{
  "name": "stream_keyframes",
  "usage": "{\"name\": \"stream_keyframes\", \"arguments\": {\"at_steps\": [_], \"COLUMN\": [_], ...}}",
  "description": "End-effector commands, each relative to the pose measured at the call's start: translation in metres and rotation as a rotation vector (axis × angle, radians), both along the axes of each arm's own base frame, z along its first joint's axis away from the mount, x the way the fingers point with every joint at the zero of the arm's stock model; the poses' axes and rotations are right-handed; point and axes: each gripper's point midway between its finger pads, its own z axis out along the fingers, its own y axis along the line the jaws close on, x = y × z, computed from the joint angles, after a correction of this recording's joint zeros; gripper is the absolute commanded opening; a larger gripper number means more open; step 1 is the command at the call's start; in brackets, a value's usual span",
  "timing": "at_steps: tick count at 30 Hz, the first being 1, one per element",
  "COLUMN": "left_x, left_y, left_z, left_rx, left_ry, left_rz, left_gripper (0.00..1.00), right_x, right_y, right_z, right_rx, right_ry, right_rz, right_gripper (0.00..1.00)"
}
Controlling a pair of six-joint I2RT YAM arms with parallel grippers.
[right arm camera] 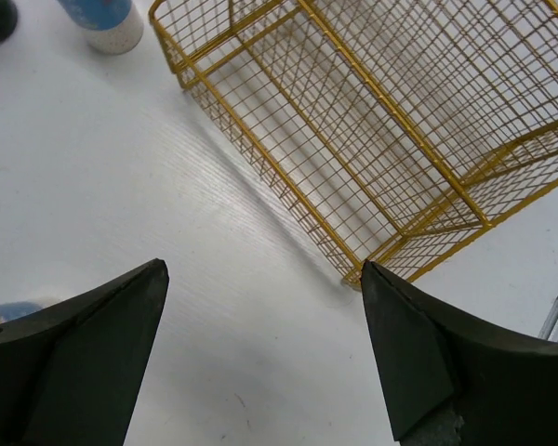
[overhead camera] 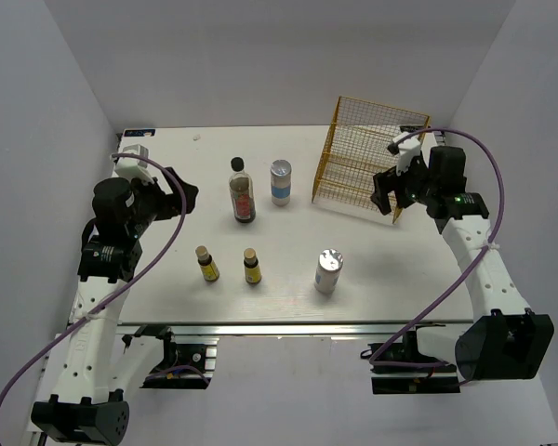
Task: Organize the condiment bottles
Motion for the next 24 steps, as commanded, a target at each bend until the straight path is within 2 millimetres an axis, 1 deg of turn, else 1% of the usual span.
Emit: {"name": "stream_keyframes", "arguments": {"at_steps": [1, 2, 3, 4, 5, 6, 7, 8, 10, 11, 13, 14, 15, 16, 17, 18, 19, 20, 21, 22, 23, 24], "left_x": [-0.008, -0.01, -0.01, -0.011, -0.011, -0.012, -0.012, -0.013, -0.014, -0.015, -0.017, -0.017, -0.018, -0.019, -0.02, -0.021, -0.023, -0.023, -0.023, -0.023, -0.023, -0.023], "left_y": [-0.011, -0.011, -0.013, -0.012, -0.013, -0.013, -0.014, -0.014, -0.017, -0.019, -0.02, -0.021, -0.022, -0.022, -0.022, -0.022, -0.023, -0.024, -0.025, -0.026, -0.027, -0.028], "left_z": [0.003, 0.003, 0.002, 0.002, 0.001, 0.001, 0.001, -0.001, -0.001, -0.003, -0.002, -0.003, -0.003, -0.003, -0.003, -0.005, -0.006, -0.008, -0.01, -0.012, -0.014, -0.015], "left_rx": [-0.02, -0.022, -0.023, -0.023, -0.025, -0.027, -0.029, -0.036, -0.043, -0.051, -0.058, -0.061, -0.063, -0.064, -0.069, -0.072, -0.077, -0.085, -0.09, -0.093, -0.095, -0.096], "left_ry": [-0.008, -0.006, -0.001, 0.0, 0.004, 0.007, 0.008, 0.014, 0.015, 0.022, 0.02, 0.024, 0.023, 0.022, 0.022, 0.026, 0.027, 0.034, 0.041, 0.05, 0.061, 0.069], "left_rz": [-0.064, -0.067, -0.073, -0.073, -0.075, -0.076, -0.08, -0.08, -0.095, -0.099, -0.109, -0.111, -0.113, -0.116, -0.115, -0.117, -0.117, -0.122, -0.124, -0.127, -0.133, -0.137], "left_gripper": [0.98, 0.98, 0.98, 0.98, 0.98, 0.98, 0.98, 0.96, 0.93, 0.9, 0.84, 0.8, 0.6, 0.49, 0.42, 0.38, 0.38, 0.45, 0.67, 0.76, 0.83, 0.87], "right_x": [-0.013, -0.021, -0.029, -0.036, -0.048, -0.059, -0.064, -0.075, -0.083, -0.092, -0.097, -0.101, -0.105, -0.109, -0.116, -0.119, -0.12, -0.124, -0.127, -0.124, -0.125, -0.124], "right_y": [0.01, 0.013, 0.022, 0.027, 0.032, 0.043, 0.045, 0.053, 0.06, 0.065, 0.07, 0.076, 0.079, 0.082, 0.091, 0.091, 0.093, 0.098, 0.1, 0.103, 0.108, 0.111], "right_z": [0.013, 0.008, 0.009, 0.008, 0.004, 0.006, 0.008, 0.006, 0.008, 0.004, 0.005, 0.003, -0.001, -0.003, -0.007, -0.014, -0.015, -0.017, -0.021, -0.017, -0.017, -0.018], "right_rx": [-0.01, -0.018, -0.049, -0.056, -0.053, -0.018, -0.045, -0.023, -0.031, -0.023, -0.003, -0.003, -0.017, -0.037, -0.052, -0.083, -0.092, -0.092, -0.087, -0.082, -0.083, -0.063], "right_ry": [-0.039, -0.017, -0.053, -0.059, -0.036, -0.045, -0.087, -0.079, -0.114, -0.098, -0.1, -0.103, -0.1, -0.099, -0.089, -0.079, -0.084, -0.083, -0.083, -0.106, -0.106, -0.083], "right_rz": [0.11, 0.15, 0.274, 0.337, 0.393, 0.475, 0.542, 0.593, 0.655, 0.69, 0.696, 0.721, 0.741, 0.761, 0.798, 0.798, 0.806, 0.819, 0.82, 0.813, 0.811, 0.786], "right_gripper": [0.89, 0.89, 0.89, 0.89, 0.89, 0.89, 0.89, 0.9, 0.89, 0.89, 0.89, 0.89, 0.89, 0.89, 0.89, 0.87, 0.86, 0.85, 0.84, 0.83, 0.83, 0.83]}}
